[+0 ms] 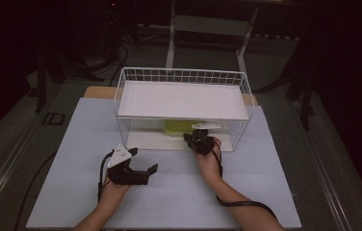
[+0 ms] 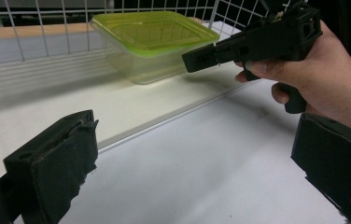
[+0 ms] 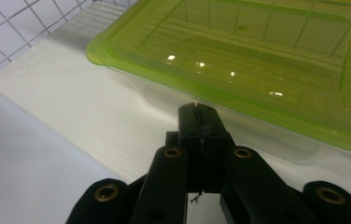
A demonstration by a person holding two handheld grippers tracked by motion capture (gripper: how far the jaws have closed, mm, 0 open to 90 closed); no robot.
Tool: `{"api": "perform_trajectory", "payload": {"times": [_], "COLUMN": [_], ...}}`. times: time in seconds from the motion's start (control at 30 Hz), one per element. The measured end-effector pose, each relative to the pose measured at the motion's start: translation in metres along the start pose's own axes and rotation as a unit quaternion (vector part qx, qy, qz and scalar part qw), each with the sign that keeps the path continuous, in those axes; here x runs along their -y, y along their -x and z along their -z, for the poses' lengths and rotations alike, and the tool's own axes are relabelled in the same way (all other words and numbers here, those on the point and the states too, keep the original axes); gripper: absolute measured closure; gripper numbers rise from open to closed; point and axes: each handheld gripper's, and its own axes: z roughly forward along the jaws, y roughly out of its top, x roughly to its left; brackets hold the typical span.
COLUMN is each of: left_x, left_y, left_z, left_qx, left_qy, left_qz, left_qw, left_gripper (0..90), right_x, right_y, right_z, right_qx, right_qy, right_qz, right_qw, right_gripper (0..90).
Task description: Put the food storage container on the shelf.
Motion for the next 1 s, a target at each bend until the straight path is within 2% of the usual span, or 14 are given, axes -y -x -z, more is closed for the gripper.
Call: {"api": "perform_trajectory", "payload": {"times": [0.17, 0.43, 0.47, 0.57, 0.7, 0.83, 1.0], "left_x": [0.000, -0.001, -0.001, -0.003, -0.005, -0.008, -0.011], "left_y": [0.000, 0.000, 0.001, 0.003, 0.003, 0.004, 0.005], "left_z": [0.000, 0.001, 0.001, 0.001, 0.002, 0.004, 0.003], "left_qx": [-0.003, -0.002, 0.001, 0.005, 0.014, 0.031, 0.042], "left_qy": [0.000, 0.001, 0.002, 0.003, 0.008, 0.021, 0.021], "left_qz": [-0.008, -0.006, -0.006, -0.009, -0.015, -0.019, -0.020], "left_qw": [1.0000, 1.0000, 1.0000, 0.9999, 0.9998, 0.9991, 0.9987], "left_gripper": [1.0, 1.0, 1.0, 0.9, 1.0, 0.9, 0.9], "right_x": [-0.001, 0.000, 0.001, 0.005, 0.007, 0.009, 0.014], "right_y": [-0.002, -0.007, -0.009, -0.014, -0.022, -0.025, -0.024], "right_z": [-0.002, 0.002, 0.003, 0.011, 0.020, 0.033, 0.046], "right_qx": [-0.003, -0.013, -0.013, -0.034, -0.048, -0.046, -0.046], "right_qy": [-0.001, -0.005, -0.001, -0.001, 0.005, 0.019, 0.042], "right_qz": [0.006, -0.002, 0.008, 0.000, 0.003, 0.012, 0.005], "right_qw": [1.0000, 0.9999, 0.9999, 0.9994, 0.9988, 0.9987, 0.9980], "right_gripper": [89.8, 88.8, 88.3, 83.6, 72.7, 61.1, 35.0]}}
